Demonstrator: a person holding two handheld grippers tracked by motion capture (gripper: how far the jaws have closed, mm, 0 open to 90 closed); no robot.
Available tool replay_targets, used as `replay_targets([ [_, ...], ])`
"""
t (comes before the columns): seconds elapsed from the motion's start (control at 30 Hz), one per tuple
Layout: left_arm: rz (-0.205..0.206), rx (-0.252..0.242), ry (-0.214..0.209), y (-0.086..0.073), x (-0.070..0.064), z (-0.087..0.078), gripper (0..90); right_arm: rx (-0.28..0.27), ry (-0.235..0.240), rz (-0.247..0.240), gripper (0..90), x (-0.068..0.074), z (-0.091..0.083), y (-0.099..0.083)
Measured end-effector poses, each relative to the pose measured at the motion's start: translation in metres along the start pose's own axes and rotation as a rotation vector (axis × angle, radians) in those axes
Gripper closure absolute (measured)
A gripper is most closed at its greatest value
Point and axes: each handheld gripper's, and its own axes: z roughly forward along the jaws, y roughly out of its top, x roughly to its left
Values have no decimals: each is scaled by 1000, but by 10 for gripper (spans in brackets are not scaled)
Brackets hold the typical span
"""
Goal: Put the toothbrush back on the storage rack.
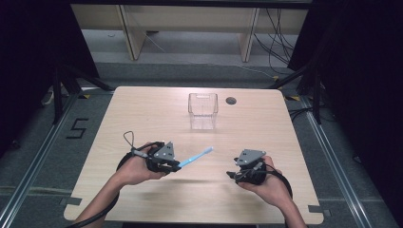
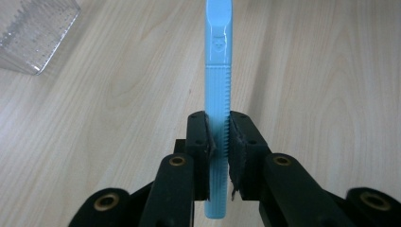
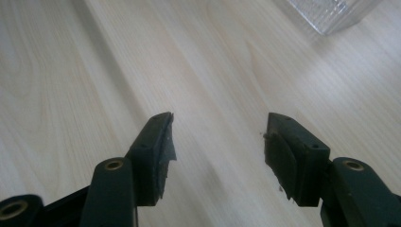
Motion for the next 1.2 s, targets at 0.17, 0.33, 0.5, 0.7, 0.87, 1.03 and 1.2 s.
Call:
replay_targets([
  [0.17,-72,-99,32,-12,-3,0,786,-98,7,47,436,6,1,4],
  [0.33,-115,-167,59,-19,-6,0,786,-153,15,68,435,11,4,8],
  [0.5,-195,-250,102,-25,-10,-3,786,-194,27,79,433,19,7,12],
  [0.7,-232,-262,166,-28,-11,-2,787,-255,20,132,433,22,9,15],
  [0.87,-282,-344,184,-32,-12,1,787,-292,20,171,431,23,12,16],
  [1.03,-321,-394,210,-35,-12,3,786,-330,8,184,431,23,12,17],
  [1.2,-347,-444,209,-35,-14,8,786,-384,-22,207,432,25,11,22],
])
